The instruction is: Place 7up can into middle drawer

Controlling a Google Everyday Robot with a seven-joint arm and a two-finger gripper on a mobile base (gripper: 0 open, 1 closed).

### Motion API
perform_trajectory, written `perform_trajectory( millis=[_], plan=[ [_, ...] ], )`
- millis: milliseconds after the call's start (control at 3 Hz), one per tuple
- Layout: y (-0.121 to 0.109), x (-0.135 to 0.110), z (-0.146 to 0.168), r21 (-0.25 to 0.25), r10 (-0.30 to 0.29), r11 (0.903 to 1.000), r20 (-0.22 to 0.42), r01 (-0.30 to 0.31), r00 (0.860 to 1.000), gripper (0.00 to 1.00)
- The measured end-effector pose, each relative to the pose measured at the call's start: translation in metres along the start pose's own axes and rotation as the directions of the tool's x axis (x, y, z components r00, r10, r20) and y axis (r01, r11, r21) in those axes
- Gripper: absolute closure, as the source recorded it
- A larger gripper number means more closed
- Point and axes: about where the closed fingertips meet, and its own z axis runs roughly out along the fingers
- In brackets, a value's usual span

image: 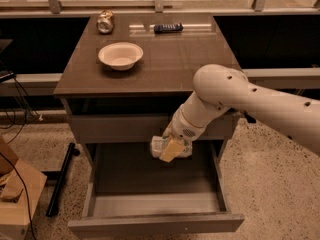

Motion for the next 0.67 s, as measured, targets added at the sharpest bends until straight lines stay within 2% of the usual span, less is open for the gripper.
perform_trajectory(
  millis=[333, 667],
  plan=[
    [0.011, 0.026, 0.047, -0.074, 0.078, 0.9938, -0.062, -0.082, 0.995, 1.0],
    [0.024, 0.048, 0.097, -0.128, 0.134, 0.9816, -0.063, -0.141, 0.989, 1.0]
  ],
)
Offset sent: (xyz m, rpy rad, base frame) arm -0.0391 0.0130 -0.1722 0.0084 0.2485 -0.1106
